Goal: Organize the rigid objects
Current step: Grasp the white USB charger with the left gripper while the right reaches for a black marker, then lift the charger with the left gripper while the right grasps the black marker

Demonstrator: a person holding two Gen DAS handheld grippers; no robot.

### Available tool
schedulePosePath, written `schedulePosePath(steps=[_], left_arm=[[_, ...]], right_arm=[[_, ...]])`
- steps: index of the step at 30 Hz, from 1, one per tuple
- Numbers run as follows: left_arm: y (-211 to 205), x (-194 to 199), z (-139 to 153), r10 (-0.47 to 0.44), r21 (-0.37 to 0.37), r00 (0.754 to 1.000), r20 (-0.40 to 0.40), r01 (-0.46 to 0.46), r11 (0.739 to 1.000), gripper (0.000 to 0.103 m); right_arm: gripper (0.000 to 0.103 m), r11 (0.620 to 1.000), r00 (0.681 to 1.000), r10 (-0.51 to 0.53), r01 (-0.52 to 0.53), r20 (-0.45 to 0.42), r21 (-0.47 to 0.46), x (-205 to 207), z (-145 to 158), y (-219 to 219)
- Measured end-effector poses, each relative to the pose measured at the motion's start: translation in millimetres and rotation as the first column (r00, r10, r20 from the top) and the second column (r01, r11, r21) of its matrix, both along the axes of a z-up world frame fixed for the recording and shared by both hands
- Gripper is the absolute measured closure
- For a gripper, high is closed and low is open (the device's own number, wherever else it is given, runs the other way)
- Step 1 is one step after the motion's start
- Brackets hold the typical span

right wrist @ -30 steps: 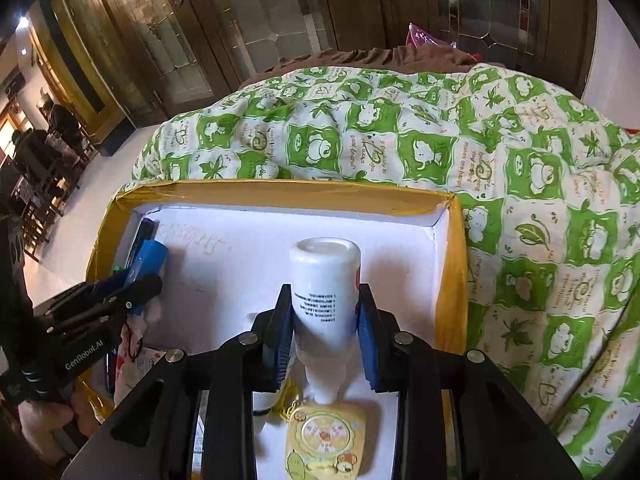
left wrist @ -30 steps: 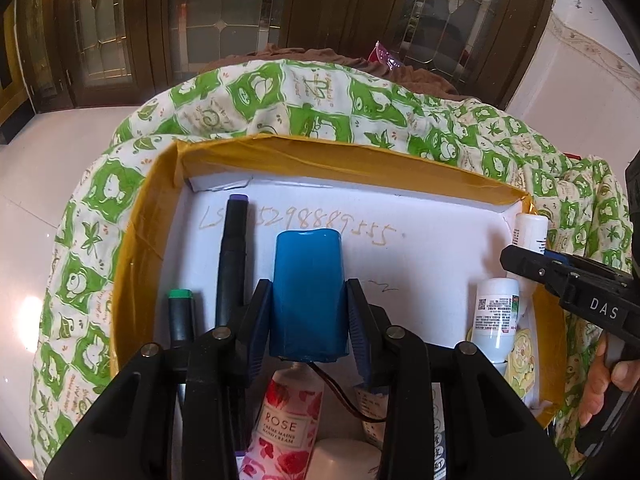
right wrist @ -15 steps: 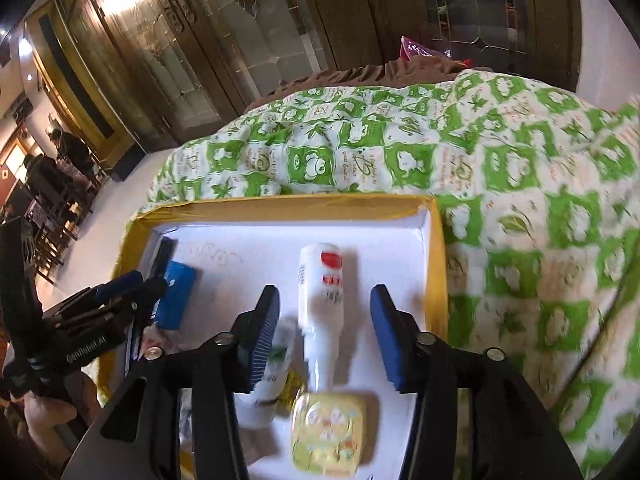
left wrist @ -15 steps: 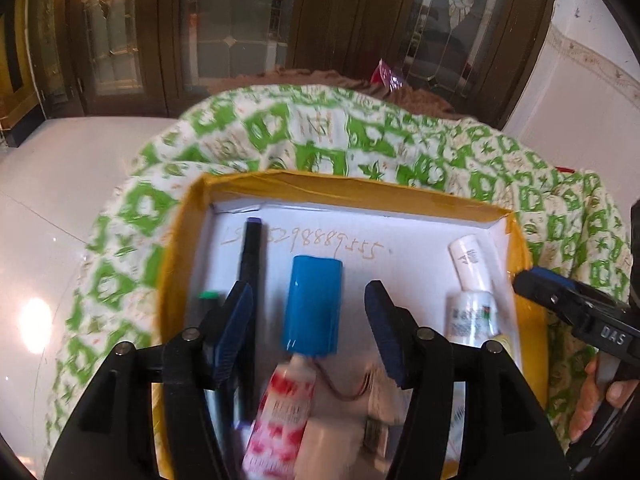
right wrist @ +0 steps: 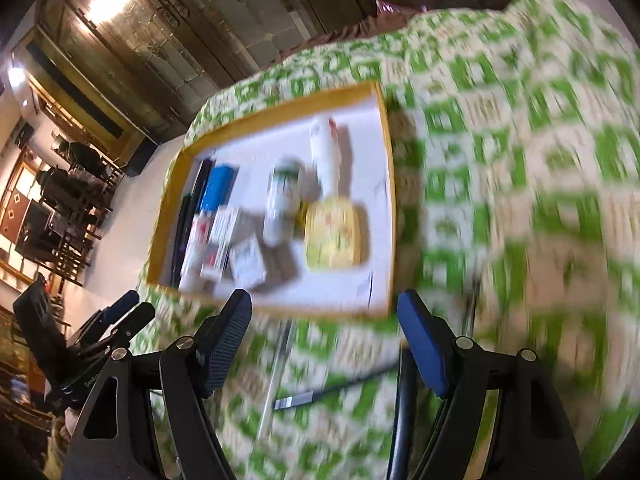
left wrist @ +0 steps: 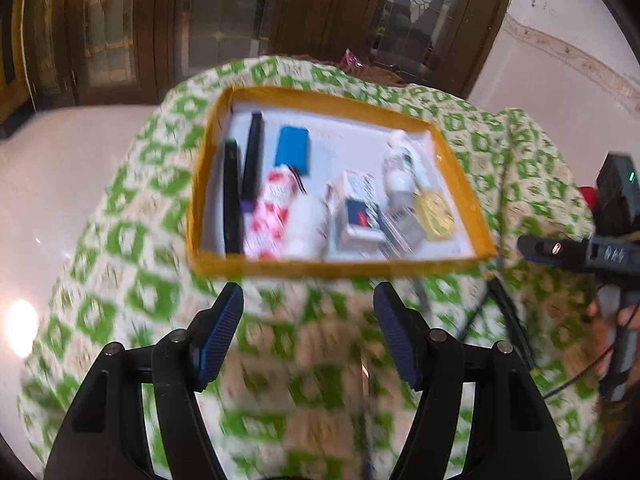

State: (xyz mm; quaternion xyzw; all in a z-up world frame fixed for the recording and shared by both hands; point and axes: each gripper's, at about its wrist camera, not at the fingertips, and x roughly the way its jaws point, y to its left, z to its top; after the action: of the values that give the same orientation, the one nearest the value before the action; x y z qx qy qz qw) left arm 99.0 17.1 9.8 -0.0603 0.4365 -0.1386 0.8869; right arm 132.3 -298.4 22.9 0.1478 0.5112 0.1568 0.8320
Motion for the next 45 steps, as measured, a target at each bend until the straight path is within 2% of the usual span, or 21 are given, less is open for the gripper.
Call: schedulePosePath(steps=[7,11,15,20,24,30,33,35,36,39,41,45], left_arm=[[1.4,-49.9,9.0,-0.034,-0.023,0.999,-0.032,0.033,0.999,0.036],[-4.5,-76.2,10.0,-0.067,0.018,0.995,-0.074,0.069,0.997,0.036],[-12.4,-100.0,-0.9,-0.109,0.046,0.981,-0.162,0.118,0.992,0.036],[-27.6,-108.0,-22.4,-0.137,0.096,0.963,-0.233,0.163,0.982,0.037],[-45.6,-106.3,-35.0,-0.181,0.132,0.938,-0.295,0.228,0.965,0.041],[-57.9,-99.8,-58.8,-0.172,0.211,0.905,-0.39,0.269,0.94,0.042],[-62.3,-100.0,-63.7,-0.175,0.241,0.895,-0.411,0.292,0.926,0.05],[-62.5,-101.5,-64.3,-0.193,0.228,0.887,-0.42,0.308,0.923,0.064],[-62.5,-103.0,-64.2,-0.201,0.222,0.884,-0.422,0.316,0.922,0.064],[-61.3,-103.9,-63.7,-0.202,0.212,0.889,-0.411,0.309,0.927,0.064],[-55.9,-100.5,-57.4,-0.185,0.172,0.906,-0.381,0.266,0.948,0.065],[-31.7,-86.4,-27.5,-0.125,0.047,0.965,-0.232,0.139,0.989,0.065]], right_arm=[[0.032,0.998,0.998,0.044,-0.046,-0.05,-0.038,-42.4,-10.4,10.6],[0.032,0.998,0.997,0.045,-0.048,-0.07,-0.043,-62.1,-15.1,11.5],[0.032,0.997,0.996,0.057,-0.06,-0.073,-0.047,-72.6,-15.6,18.7],[0.032,0.995,0.994,0.073,-0.078,-0.075,-0.059,-83.7,-18.4,27.2],[0.032,0.994,0.994,0.077,-0.082,-0.075,-0.069,-89.0,-19.1,29.2],[0.032,0.996,0.995,0.055,-0.061,-0.086,-0.067,-89.0,-23.3,22.6],[0.032,0.996,0.995,0.051,-0.058,-0.091,-0.068,-88.1,-25.1,20.9],[0.032,0.996,0.995,0.047,-0.054,-0.091,-0.07,-87.7,-25.1,19.5],[0.032,0.996,0.995,0.044,-0.051,-0.09,-0.07,-88.1,-24.6,18.4],[0.032,0.997,0.996,0.033,-0.04,-0.087,-0.07,-87.3,-23.3,15.7],[0.032,0.997,0.996,0.028,-0.034,-0.085,-0.069,-86.8,-22.2,14.1],[0.032,0.998,0.997,0.012,-0.017,-0.076,-0.068,-84.4,-20.1,11.2]])
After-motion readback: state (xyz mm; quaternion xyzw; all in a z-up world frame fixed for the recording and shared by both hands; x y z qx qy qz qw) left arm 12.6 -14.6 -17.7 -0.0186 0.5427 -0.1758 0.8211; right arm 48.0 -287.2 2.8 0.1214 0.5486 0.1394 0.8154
